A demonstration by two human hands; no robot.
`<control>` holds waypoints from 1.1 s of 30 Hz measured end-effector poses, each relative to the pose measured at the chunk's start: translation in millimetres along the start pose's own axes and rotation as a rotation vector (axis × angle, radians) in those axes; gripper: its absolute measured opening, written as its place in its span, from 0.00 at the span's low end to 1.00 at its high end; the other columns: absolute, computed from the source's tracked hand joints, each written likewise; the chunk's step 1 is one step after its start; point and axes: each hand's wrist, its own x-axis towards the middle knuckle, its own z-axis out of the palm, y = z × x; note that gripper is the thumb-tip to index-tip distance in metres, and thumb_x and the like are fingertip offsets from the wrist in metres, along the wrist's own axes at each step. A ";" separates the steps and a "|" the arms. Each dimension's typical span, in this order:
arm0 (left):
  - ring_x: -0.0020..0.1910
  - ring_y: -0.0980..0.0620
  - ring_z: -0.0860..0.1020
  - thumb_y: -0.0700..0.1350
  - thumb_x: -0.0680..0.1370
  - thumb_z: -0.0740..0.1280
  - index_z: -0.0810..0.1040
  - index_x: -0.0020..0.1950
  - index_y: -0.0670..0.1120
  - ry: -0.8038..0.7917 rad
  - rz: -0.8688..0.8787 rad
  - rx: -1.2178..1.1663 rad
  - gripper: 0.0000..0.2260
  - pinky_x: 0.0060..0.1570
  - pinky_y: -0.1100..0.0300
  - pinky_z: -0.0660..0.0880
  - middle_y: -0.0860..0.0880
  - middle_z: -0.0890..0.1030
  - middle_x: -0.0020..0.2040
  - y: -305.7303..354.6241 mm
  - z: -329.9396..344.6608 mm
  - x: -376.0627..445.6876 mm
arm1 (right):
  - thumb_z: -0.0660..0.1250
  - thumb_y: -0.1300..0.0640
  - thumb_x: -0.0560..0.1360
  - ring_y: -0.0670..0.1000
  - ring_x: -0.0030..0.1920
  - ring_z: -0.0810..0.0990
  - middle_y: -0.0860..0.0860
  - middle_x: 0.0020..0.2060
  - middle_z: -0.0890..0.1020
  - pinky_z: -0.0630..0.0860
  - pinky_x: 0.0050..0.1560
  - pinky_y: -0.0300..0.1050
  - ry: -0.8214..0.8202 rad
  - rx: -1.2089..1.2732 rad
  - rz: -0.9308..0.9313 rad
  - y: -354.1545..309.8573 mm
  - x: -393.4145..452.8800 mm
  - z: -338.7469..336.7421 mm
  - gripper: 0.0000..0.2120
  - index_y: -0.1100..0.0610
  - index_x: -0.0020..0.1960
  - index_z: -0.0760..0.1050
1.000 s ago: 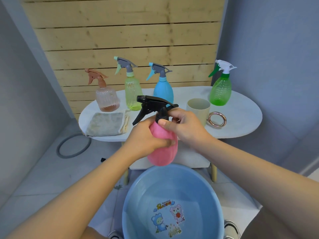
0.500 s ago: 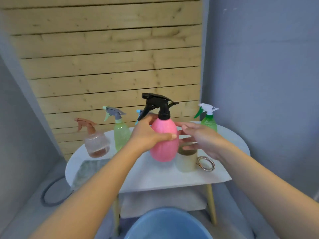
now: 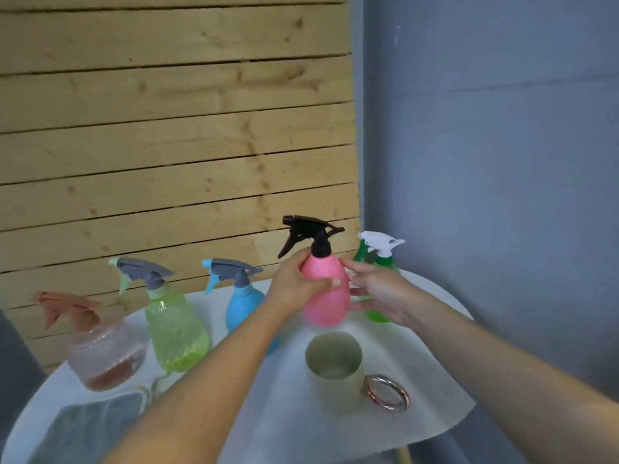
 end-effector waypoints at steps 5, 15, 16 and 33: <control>0.52 0.51 0.79 0.42 0.68 0.77 0.73 0.62 0.50 -0.081 -0.083 0.007 0.26 0.52 0.53 0.78 0.49 0.79 0.57 -35.6 13.8 8.2 | 0.53 0.63 0.82 0.55 0.56 0.77 0.54 0.66 0.73 0.79 0.49 0.47 0.007 0.094 0.083 37.6 18.1 -1.9 0.20 0.51 0.72 0.66; 0.58 0.47 0.76 0.44 0.72 0.74 0.64 0.71 0.50 -0.114 -0.222 0.025 0.30 0.58 0.47 0.76 0.49 0.75 0.62 -44.9 19.6 2.8 | 0.54 0.66 0.80 0.50 0.51 0.78 0.49 0.67 0.69 0.77 0.56 0.48 -0.049 0.135 0.113 52.5 27.3 2.8 0.23 0.52 0.72 0.64; 0.59 0.46 0.75 0.45 0.73 0.73 0.63 0.71 0.51 -0.126 -0.246 0.041 0.30 0.59 0.47 0.75 0.49 0.74 0.62 -40.6 20.5 -0.4 | 0.56 0.66 0.80 0.51 0.53 0.78 0.50 0.66 0.71 0.77 0.57 0.50 -0.022 0.076 0.101 52.7 24.1 3.2 0.22 0.53 0.72 0.65; 0.44 0.45 0.79 0.45 0.77 0.63 0.79 0.40 0.43 -0.129 -0.175 0.487 0.10 0.50 0.53 0.77 0.44 0.81 0.41 14.7 65.5 -12.6 | 0.77 0.46 0.62 0.57 0.64 0.71 0.52 0.65 0.72 0.70 0.60 0.53 0.651 -0.514 -0.024 82.0 59.2 -40.7 0.41 0.53 0.69 0.63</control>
